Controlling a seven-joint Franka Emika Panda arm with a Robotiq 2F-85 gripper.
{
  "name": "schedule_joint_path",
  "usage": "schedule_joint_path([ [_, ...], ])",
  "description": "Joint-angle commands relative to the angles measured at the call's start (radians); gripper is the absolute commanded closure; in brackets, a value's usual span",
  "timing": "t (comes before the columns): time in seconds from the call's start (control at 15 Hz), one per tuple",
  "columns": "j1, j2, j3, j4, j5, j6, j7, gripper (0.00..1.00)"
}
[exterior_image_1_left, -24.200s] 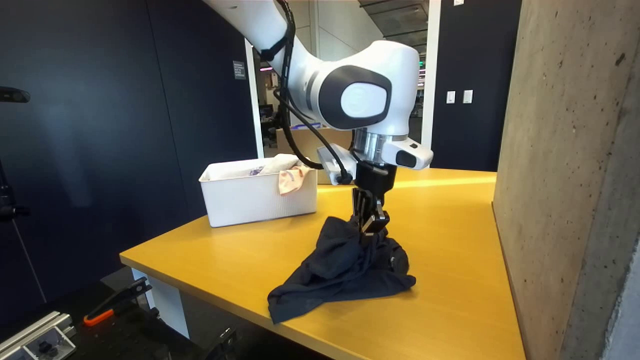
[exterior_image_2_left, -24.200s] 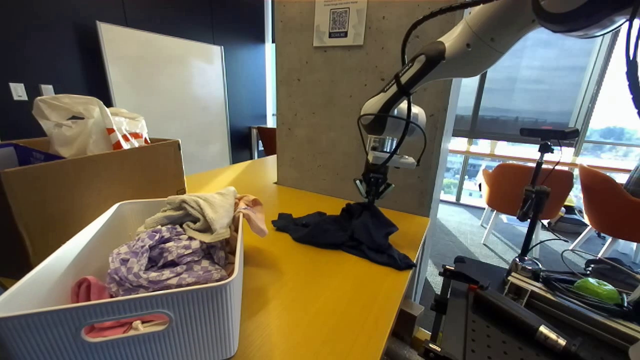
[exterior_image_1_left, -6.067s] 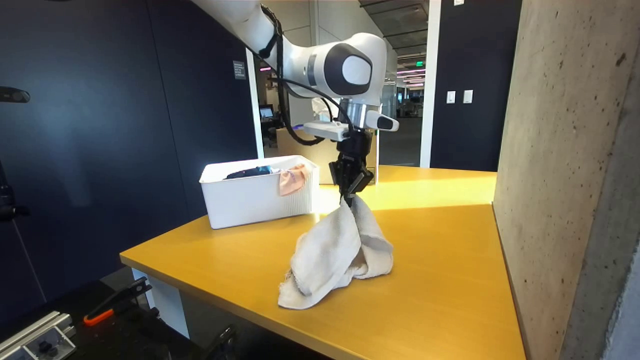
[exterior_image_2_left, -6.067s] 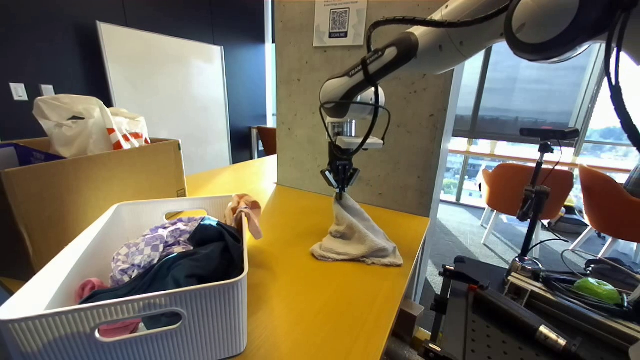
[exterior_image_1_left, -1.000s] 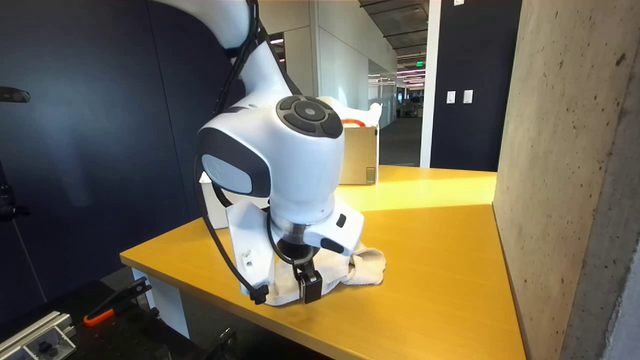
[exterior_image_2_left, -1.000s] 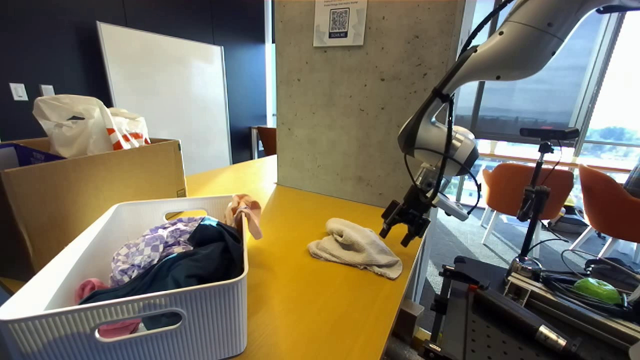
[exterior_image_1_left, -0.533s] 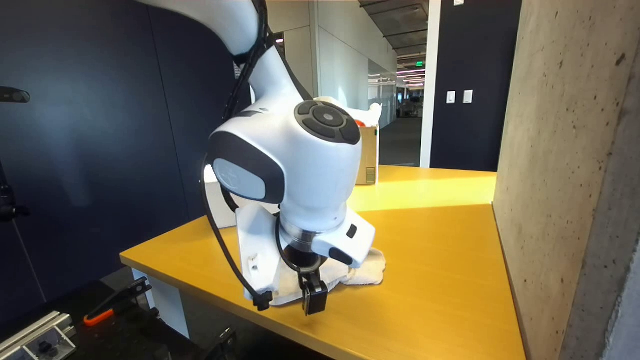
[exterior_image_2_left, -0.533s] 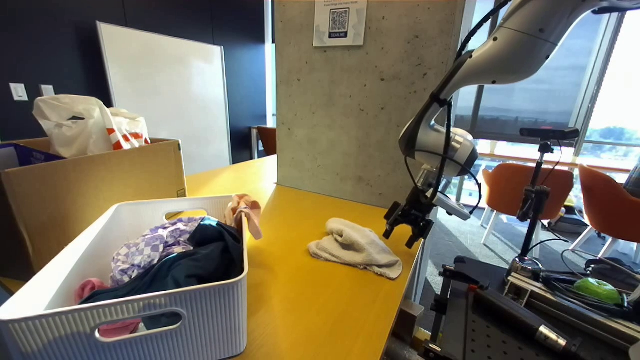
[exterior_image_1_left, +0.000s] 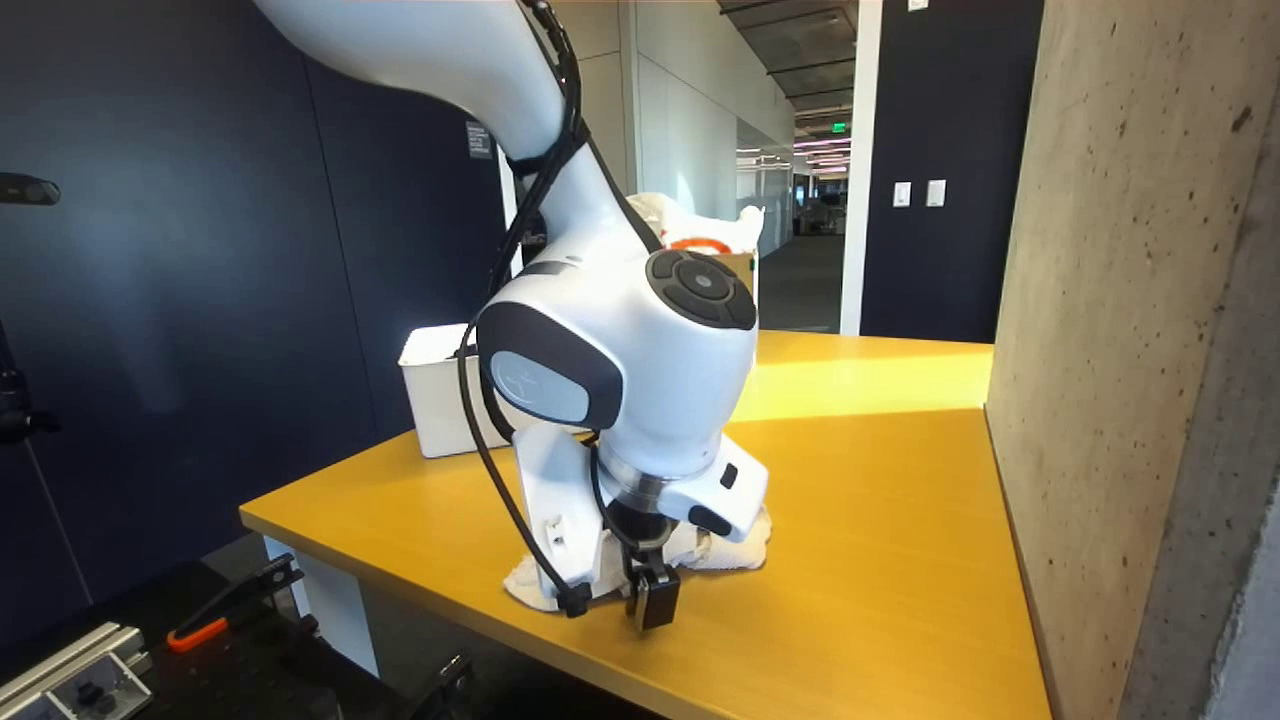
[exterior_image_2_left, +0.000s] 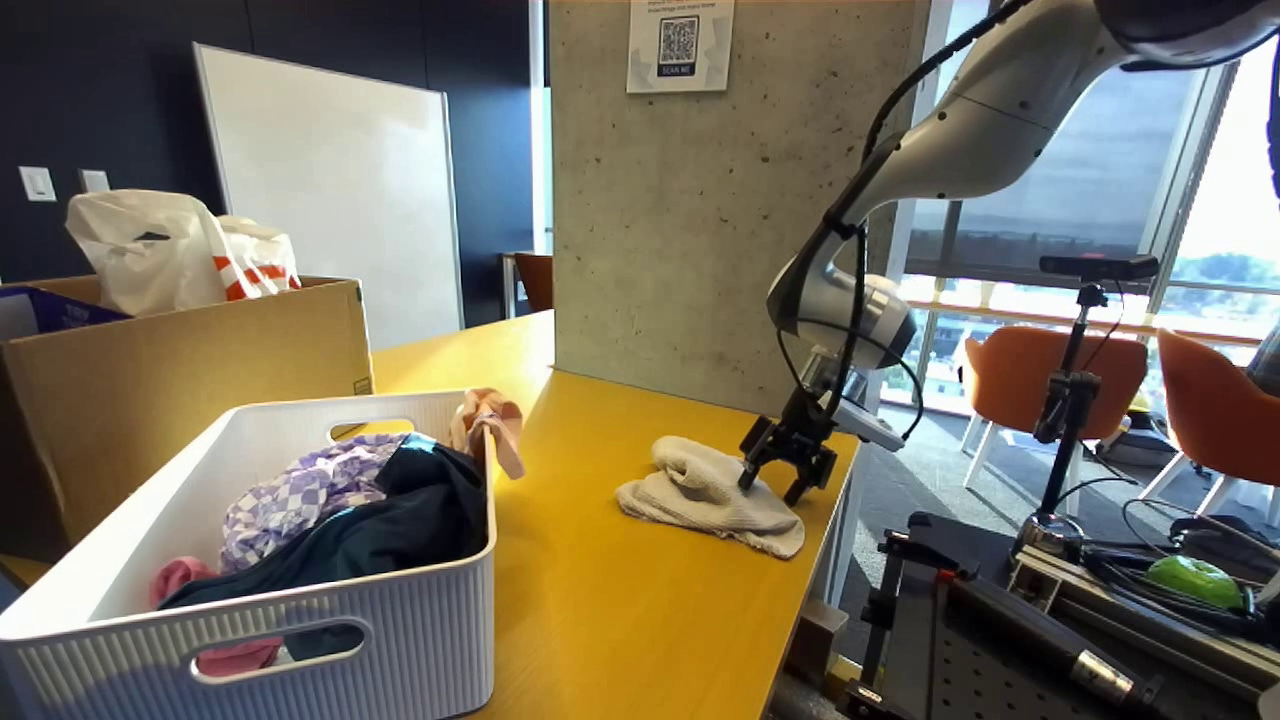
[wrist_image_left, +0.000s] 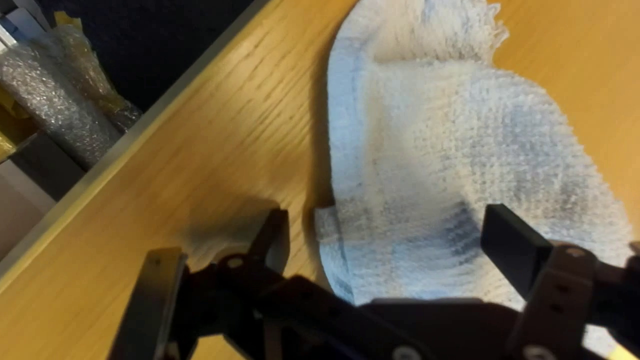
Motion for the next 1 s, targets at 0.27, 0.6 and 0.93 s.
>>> schedule_joint_path([
  [0.27, 0.032, 0.045, 0.004, 0.058, 0.000, -0.008, -0.013, 0.00],
  [0.6, 0.033, 0.004, 0.016, 0.019, 0.021, 0.004, -0.050, 0.00],
  [0.93, 0.030, -0.029, 0.026, 0.007, 0.037, -0.015, -0.084, 0.00],
])
